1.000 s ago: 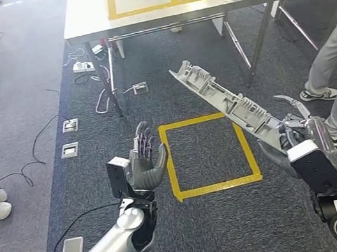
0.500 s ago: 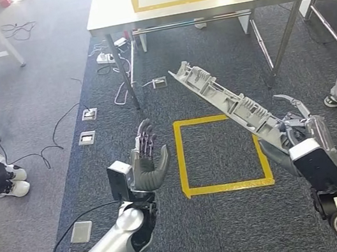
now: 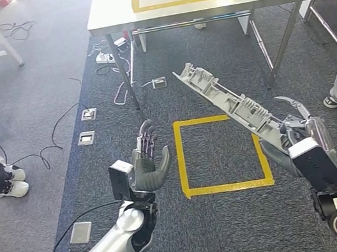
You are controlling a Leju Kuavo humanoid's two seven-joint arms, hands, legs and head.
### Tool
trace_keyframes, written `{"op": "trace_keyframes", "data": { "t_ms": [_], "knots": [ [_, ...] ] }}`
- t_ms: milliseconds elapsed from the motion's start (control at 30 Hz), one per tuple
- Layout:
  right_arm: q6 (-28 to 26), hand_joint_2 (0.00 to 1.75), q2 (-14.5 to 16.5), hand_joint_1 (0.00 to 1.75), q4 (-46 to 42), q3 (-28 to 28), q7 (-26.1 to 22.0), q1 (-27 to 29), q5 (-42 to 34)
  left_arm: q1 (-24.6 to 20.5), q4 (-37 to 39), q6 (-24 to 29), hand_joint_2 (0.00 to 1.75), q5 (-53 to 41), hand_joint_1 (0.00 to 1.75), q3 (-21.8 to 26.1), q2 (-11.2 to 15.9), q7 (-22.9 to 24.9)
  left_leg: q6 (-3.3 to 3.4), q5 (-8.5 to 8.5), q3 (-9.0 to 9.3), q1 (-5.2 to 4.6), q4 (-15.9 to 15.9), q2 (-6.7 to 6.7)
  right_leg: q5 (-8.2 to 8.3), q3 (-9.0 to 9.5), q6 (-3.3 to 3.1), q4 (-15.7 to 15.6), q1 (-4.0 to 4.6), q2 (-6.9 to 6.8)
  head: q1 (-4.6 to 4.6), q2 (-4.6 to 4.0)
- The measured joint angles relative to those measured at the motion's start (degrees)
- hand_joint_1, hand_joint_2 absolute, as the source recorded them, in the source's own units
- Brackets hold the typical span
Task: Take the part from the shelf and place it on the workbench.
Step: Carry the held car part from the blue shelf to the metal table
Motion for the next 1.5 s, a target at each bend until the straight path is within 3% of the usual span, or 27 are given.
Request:
{"op": "trace_keyframes", "data": {
  "t_ms": [100, 167, 267, 300, 367, 433, 467, 567, 633, 733, 800, 833, 900, 933, 967, 1000, 1067, 1100, 1133, 1167, 1233, 1267, 1300, 1367, 1433, 1467, 1500],
  "knots": [
    [0.02, 1.75, 0.11, 1.75, 0.11, 0.05, 0.02, 0.01, -0.08, 0.01, -0.01, 0.00, 1.75, -0.12, 0.00, 0.00, 0.04, 0.05, 0.11, -0.10, -0.05, -0.11, 0.13, 0.00, 0.02, 0.08, 0.09, -0.17, -0.17, -0.02, -0.01, 0.00],
    [0.06, 1.75, 0.20, 1.75, 0.13, 0.09, 0.07, 0.02, -0.08, 0.03, -0.08, 0.00, 1.75, -0.33, 0.00, 0.00, 0.11, 0.13, 0.64, -0.28, -0.05, -0.20, 0.21, 0.00, 0.08, 0.25, 0.42, -0.57, -0.42, -0.01, -0.06, 0.00],
    [0.13, 1.75, 0.37, 1.75, 0.14, 0.11, 0.13, 0.03, -0.08, 0.12, -0.41, 0.00, 1.75, -0.63, 0.00, -0.01, 0.14, 0.19, 1.28, 0.17, 1.79, 0.23, -2.13, 0.26, -0.43, 0.35, 0.86, -0.36, -0.10, -0.51, -0.10, 0.00],
    [0.16, 1.75, 0.39, 1.75, 0.15, 0.13, 0.12, -0.04, -0.08, 0.14, -0.50, -0.01, 1.75, -0.77, 0.00, -0.02, 0.12, 0.21, 1.44, 0.30, 2.65, 0.49, -3.09, 0.40, -1.41, -0.47, 1.00, 1.60, -0.02, -0.91, 0.04, 0.00],
    [0.20, 1.75, 0.39, 1.75, 0.17, 0.19, 0.04, -0.14, -0.09, 0.26, -0.57, -0.02, 1.75, -0.98, 0.00, -0.02, 0.10, 0.31, 1.58, -0.02, 3.71, 0.81, -3.79, 0.68, -4.38, -4.14, 1.39, 9.03, -0.31, -1.63, 0.40, 0.00],
    [0.22, 1.75, 0.39, 1.75, 0.23, 0.26, 0.00, -0.05, -0.10, 0.51, -0.58, -0.02, 1.75, -1.04, 0.00, -0.02, 0.13, 0.39, 1.25, -0.65, 4.40, 1.01, -3.72, 0.84, -5.44, -7.65, 2.02, 14.81, -0.85, -1.90, 0.61, 0.00],
    [0.24, 1.75, 0.39, 1.75, 0.29, 0.31, 0.01, 0.01, -0.11, 0.59, -0.59, -0.02, 1.75, -1.04, 0.00, -0.02, 0.15, 0.40, 0.96, -1.03, 4.73, 1.19, -3.57, 0.84, -4.42, -8.03, 2.42, 14.71, -1.21, -2.04, 0.64, 0.00],
    [0.28, 1.75, 0.40, 1.75, 0.52, 0.49, 0.02, 0.04, -0.13, 0.63, -0.64, -0.02, 1.75, -1.04, 0.00, -0.02, 0.20, 0.40, -0.54, -2.93, 5.18, 1.81, -1.85, 0.50, 1.40, -3.89, 4.19, 4.55, -2.55, -1.96, 0.96, 0.00],
    [0.28, 1.75, 0.54, 1.75, 0.57, 0.57, -0.01, 0.03, -0.13, 0.62, -0.70, -0.02, 1.75, -1.08, 0.00, -0.03, 0.27, 0.43, -1.52, -4.06, 4.68, 1.86, -0.28, 0.26, 1.70, -1.99, 3.81, 1.04, -2.68, -1.46, 1.17, 0.00],
    [0.44, 1.75, 0.69, 1.75, 0.63, 0.67, 0.03, 0.07, -0.15, 0.83, -0.89, -0.04, 1.75, -1.27, 0.00, -0.04, 0.38, 0.44, -2.23, -4.66, 4.47, 2.15, 0.29, 0.30, 0.46, -1.64, 1.67, 1.42, -2.07, -1.24, 0.55, 0.00],
    [0.56, 1.75, 0.74, 1.75, 0.63, 0.69, 0.03, -0.01, -0.15, 0.82, -1.25, -0.05, 1.75, -1.46, 0.00, -0.04, 0.52, 0.43, -2.31, -5.50, 2.90, 2.21, 3.53, 1.69, -0.24, -0.67, 0.67, 1.35, -1.75, -1.31, -0.01, 0.00],
    [0.58, 1.75, 0.78, 1.75, 0.62, 0.70, -0.03, -0.05, -0.15, 0.79, -1.43, -0.08, 1.75, -1.57, 0.00, -0.04, 0.57, 0.45, -2.13, -6.15, 0.79, 2.09, 7.02, 2.53, -0.68, -0.09, 0.26, 1.27, -1.52, -1.41, -0.37, 0.00],
    [0.60, 1.75, 0.82, 1.75, 0.59, 0.74, -0.23, -0.15, -0.23, 0.91, -1.58, -0.15, 1.75, -1.79, 0.00, -0.04, 0.59, 0.61, -1.35, -7.07, -5.55, 1.55, 15.55, 3.29, -1.75, 1.22, -0.30, 1.14, -0.94, -1.65, -0.87, 0.00],
    [0.61, 1.75, 0.84, 1.75, 0.60, 0.78, -0.32, -0.14, -0.28, 1.09, -1.60, -0.19, 1.75, -1.89, 0.00, -0.04, 0.60, 0.73, -0.80, -6.51, -8.30, 1.10, 18.14, 3.33, -2.42, 2.02, -0.48, 1.09, -0.65, -1.74, -1.01, 0.00],
    [0.63, 1.75, 0.86, 1.75, 0.60, 0.82, -0.36, -0.12, -0.34, 1.25, -1.61, -0.20, 1.75, -1.97, 0.00, -0.04, 0.65, 0.85, -0.14, -4.85, -10.01, 0.52, 18.56, 3.32, -3.18, 2.96, -0.63, 1.04, -0.41, -1.79, -1.06, 0.00],
    [0.66, 1.75, 0.87, 1.75, 0.61, 0.87, -0.38, -0.10, -0.38, 1.34, -1.64, -0.21, 1.75, -2.03, 0.00, -0.04, 0.72, 0.94, 0.58, -2.03, -10.40, -0.19, 16.43, 3.31, -3.99, 4.05, -0.73, 0.97, -0.26, -1.80, -1.05, 0.00],
    [0.69, 1.75, 0.92, 1.75, 0.63, 0.91, -0.44, -0.08, -0.41, 1.36, -1.83, -0.24, 1.75, -2.19, 0.00, -0.04, 0.90, 1.04, 2.23, 4.28, -8.32, -1.83, 8.07, 3.33, -5.54, 6.11, -0.79, 0.34, -0.22, -1.85, -0.84, 0.00],
    [0.69, 1.75, 0.95, 1.75, 0.65, 0.93, -0.51, -0.10, -0.43, 1.30, -1.96, -0.26, 1.75, -2.27, 0.00, -0.04, 0.97, 1.10, 2.94, 5.96, -6.82, -2.59, 4.60, 3.33, -6.06, 6.92, -0.69, -0.37, -0.25, -1.82, -0.66, 0.00],
    [0.68, 1.75, 0.97, 1.75, 0.67, 0.94, -0.60, -0.12, -0.43, 1.22, -2.14, -0.27, 1.75, -2.37, 0.00, -0.04, 1.03, 1.15, 3.63, 6.29, -5.45, -3.12, 2.14, 3.35, -6.35, 7.59, -0.49, -1.40, -0.35, -1.83, -0.69, 0.00],
    [0.68, 1.75, 1.01, 1.75, 0.69, 0.96, -0.66, -0.13, -0.44, 1.13, -2.30, -0.28, 1.75, -2.43, 0.00, -0.04, 1.06, 1.20, 4.09, 5.36, -4.34, -3.37, 0.73, 3.37, -6.30, 8.44, -0.25, -2.38, -0.36, -1.89, -0.76, 0.00],
    [0.72, 1.75, 1.05, 1.75, 0.66, 0.99, -0.69, -0.17, -0.44, 1.10, -2.65, -0.25, 1.75, -2.52, 0.00, -0.04, 1.09, 1.28, 4.43, 3.88, -2.07, -3.06, -1.84, 3.35, -5.47, 9.61, 0.29, -2.86, -0.28, -2.07, -1.22, 0.00],
    [0.74, 1.75, 1.06, 1.75, 0.66, 1.02, -0.66, -0.17, -0.43, 1.20, -2.76, -0.22, 1.75, -2.58, 0.00, -0.04, 1.10, 1.29, 4.30, 3.30, -0.86, -2.75, -2.90, 3.24, -4.57, 9.08, 0.39, -1.03, -0.14, -2.18, -1.19, 0.00],
    [0.76, 1.75, 1.06, 1.75, 0.67, 1.04, -0.64, -0.18, -0.42, 1.28, -2.83, -0.20, 1.75, -2.62, 0.00, -0.04, 1.11, 1.38, 4.20, 2.76, 0.31, -2.44, -3.48, 3.13, -3.68, 7.14, 0.43, 2.23, -0.08, -2.23, -1.07, 0.00],
    [0.77, 1.75, 1.05, 1.75, 0.73, 1.08, -0.66, -0.16, -0.41, 1.52, -2.90, -0.17, 1.75, -2.67, 0.00, -0.04, 1.11, 1.57, 4.00, 1.30, 2.50, -2.08, -4.07, 2.85, -3.72, 0.89, 0.57, 10.73, -0.05, -2.23, -0.73, 0.00],
    [0.75, 1.75, 1.05, 1.75, 0.75, 1.09, -0.64, -0.05, -0.42, 1.73, -2.90, -0.17, 1.75, -2.63, 0.00, -0.04, 1.10, 1.84, 3.73, -0.71, 4.80, -1.81, -4.04, 2.61, -8.15, -4.97, 1.25, 15.20, -0.27, -2.25, -0.51, 0.00],
    [0.74, 1.75, 1.05, 1.75, 0.75, 1.09, -0.60, 0.06, -0.43, 1.80, -2.90, -0.17, 1.75, -2.62, 0.00, -0.04, 1.08, 1.93, 3.53, -1.87, 6.26, -1.66, -3.96, 2.47, -10.72, -6.82, 1.67, 14.99, -0.46, -2.29, -0.43, 0.00],
    [0.74, 1.75, 1.04, 1.75, 0.75, 1.08, -0.54, 0.19, -0.43, 1.83, -2.90, -0.17, 1.75, -2.60, 0.00, -0.04, 1.07, 2.01, 3.31, -3.16, 7.89, -1.45, -3.81, 2.33, -12.07, -7.90, 2.12, 13.35, -0.69, -2.33, -0.34, 0.00]
  ]
}}
